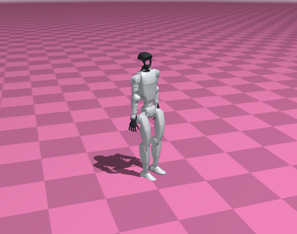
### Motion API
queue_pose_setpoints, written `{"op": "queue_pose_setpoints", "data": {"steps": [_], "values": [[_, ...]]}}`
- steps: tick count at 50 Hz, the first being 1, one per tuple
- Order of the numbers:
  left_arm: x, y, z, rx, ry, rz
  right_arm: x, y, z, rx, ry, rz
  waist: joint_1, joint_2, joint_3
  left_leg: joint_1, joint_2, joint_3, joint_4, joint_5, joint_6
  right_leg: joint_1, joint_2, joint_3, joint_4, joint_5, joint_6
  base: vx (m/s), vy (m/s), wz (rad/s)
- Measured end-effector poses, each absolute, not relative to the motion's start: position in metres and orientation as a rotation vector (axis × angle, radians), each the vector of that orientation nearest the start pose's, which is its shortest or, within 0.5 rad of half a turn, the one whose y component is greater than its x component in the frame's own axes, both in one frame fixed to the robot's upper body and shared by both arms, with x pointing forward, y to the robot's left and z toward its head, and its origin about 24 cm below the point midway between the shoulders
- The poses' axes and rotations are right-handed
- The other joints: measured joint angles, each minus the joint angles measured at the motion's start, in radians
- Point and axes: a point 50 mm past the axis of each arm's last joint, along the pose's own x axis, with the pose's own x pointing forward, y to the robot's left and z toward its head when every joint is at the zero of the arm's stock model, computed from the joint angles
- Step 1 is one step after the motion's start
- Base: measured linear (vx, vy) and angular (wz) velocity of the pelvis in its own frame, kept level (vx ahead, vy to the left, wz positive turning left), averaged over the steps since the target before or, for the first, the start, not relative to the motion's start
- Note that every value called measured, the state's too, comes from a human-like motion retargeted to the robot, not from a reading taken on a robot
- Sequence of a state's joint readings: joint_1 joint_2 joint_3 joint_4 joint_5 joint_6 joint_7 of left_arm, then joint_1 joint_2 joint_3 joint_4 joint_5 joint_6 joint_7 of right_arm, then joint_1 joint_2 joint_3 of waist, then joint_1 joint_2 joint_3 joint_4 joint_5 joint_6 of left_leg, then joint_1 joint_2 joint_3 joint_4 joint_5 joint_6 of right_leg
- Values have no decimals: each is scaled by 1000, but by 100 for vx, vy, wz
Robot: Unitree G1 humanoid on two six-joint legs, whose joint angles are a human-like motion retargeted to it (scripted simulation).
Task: In place motions
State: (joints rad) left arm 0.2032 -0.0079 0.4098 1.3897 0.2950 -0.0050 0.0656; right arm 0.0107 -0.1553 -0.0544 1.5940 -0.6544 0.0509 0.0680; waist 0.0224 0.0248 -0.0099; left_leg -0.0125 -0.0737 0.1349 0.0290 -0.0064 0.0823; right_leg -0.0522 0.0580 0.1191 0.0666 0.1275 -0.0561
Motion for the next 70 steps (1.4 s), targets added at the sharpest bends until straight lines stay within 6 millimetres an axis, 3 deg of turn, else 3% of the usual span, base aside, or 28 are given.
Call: {"op": "queue_pose_setpoints", "data": {"steps": [5,10,13,15,20,25,28,34,38,46,49,54,62,70], "values": [[-26,173,-181,0,1553,238,24,-205,-178,-549,1547,436,40,-22,29,-18,13,99,4,3,9,-28,19,85,10,17,21,-6,0,-98],[-11,180,-181,54,1509,271,39,-202,-177,-554,1491,461,109,-48,56,-12,-7,205,-18,8,45,-43,38,158,5,39,59,-6,0,-101],[-4,184,-180,135,1505,244,39,-205,-177,-554,1488,453,74,-59,58,-19,-16,177,-18,13,48,-54,22,122,1,36,70,-3,4,67],[2,187,-180,189,1488,200,37,-208,-177,-554,1489,434,-88,-69,48,-3,-27,17,-24,6,19,-60,-38,-29,-1,12,77,-6,4,271],[11,194,-178,294,1467,93,30,-214,-176,-585,1500,421,-103,-81,84,-17,-31,93,-36,30,41,-87,-14,23,10,32,74,-12,3,-32],[19,192,-178,283,1440,95,26,-217,-176,-594,1519,404,-140,-91,139,-1,-11,185,-51,31,44,-104,1,23,4,16,59,-17,4,-93],[19,184,-179,223,1440,123,21,-216,-176,-591,1532,396,-145,-84,152,4,25,270,-54,21,40,-112,-40,-170,-5,-69,28,-18,0,-153],[11,166,-181,61,1455,182,11,-217,-176,-570,1553,368,-110,-66,136,11,94,464,-57,-11,19,-65,-169,-720,12,-181,32,-18,-6,-175],[8,162,-182,-4,1455,197,11,-221,-175,-567,1554,350,-120,-45,119,10,143,562,-42,-28,-5,-22,-212,-866,55,-202,6,-18,-6,-144],[5,165,-182,-8,1457,181,12,-223,-175,-545,1555,316,-119,-27,81,20,166,681,-24,-66,-27,62,-233,-860,56,-224,-17,-13,-8,-135],[0,166,-182,-32,1469,197,6,-221,-175,-540,1570,325,-108,-53,60,33,134,712,-23,-78,-38,97,-232,-841,-5,-235,67,-7,-17,-98],[-8,173,-182,-31,1521,187,-4,-217,-176,-522,1614,352,-115,-61,42,58,134,730,-9,-73,-58,104,-186,-791,-99,-169,76,-6,-23,-27],[-8,184,-181,5,1519,150,-2,-220,-176,-535,1609,327,-170,-38,27,97,173,780,7,-45,-96,98,-150,-714,-93,-154,25,-10,-21,-31],[-25,183,-181,-86,1566,218,-2,-211,-177,-486,1607,329,-176,-50,-7,147,234,824,96,-3,-109,85,-126,-605,-82,-128,-20,-4,-25,-62]]}}
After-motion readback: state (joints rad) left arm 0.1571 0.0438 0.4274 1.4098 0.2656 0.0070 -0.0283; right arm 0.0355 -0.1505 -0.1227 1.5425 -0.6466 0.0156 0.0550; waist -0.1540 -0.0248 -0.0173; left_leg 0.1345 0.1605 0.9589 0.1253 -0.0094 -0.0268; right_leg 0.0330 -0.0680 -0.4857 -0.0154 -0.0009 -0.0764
